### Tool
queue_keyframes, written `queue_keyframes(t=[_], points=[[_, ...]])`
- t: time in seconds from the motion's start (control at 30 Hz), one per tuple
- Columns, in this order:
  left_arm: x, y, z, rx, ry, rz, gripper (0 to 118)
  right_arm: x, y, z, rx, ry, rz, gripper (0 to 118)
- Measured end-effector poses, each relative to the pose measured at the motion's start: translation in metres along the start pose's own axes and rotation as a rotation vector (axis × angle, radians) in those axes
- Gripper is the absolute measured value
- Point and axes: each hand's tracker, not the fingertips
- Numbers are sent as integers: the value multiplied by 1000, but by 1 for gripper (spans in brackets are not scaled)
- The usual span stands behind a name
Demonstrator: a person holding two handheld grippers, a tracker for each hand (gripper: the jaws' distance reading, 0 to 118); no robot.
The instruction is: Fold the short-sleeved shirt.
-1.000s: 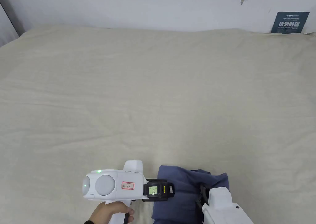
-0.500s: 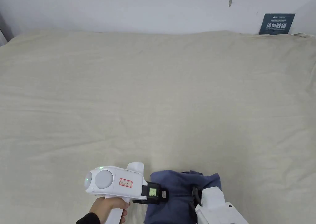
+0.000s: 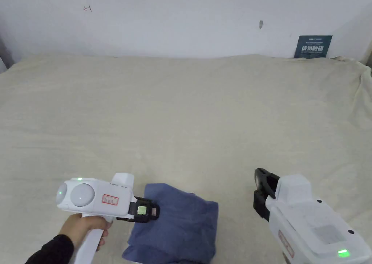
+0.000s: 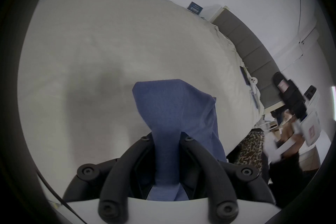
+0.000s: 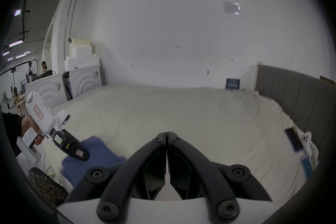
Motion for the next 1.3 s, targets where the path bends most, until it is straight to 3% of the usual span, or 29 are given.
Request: queue_keyframes(t=[0.3, 0.5, 0.8, 1.07, 1.1, 1.17, 1.27, 1.3], points=[[-125, 23, 99, 43, 287, 77, 19, 6, 39, -1, 65, -42, 72, 0], [-196, 26, 143, 18, 413, 140, 19, 1, 36, -14, 55, -60, 71, 0], [-268, 21, 133, -18, 504, 271, 19, 3, 24, -17, -2, -79, 65, 0], [-272, 16, 101, -56, 611, 339, 22, 13, 32, 1, -40, -81, 62, 0], [-270, 18, 102, -52, 638, 359, 25, 15, 34, 5, -38, -82, 61, 0], [-264, 19, 109, -9, 700, 387, 46, 20, 38, 14, -34, -84, 55, 0], [-241, 20, 133, 127, 718, 390, 95, 19, 50, 21, -20, -88, 50, 0], [-230, 22, 142, 182, 723, 383, 104, 21, 54, 26, -14, -89, 47, 0]])
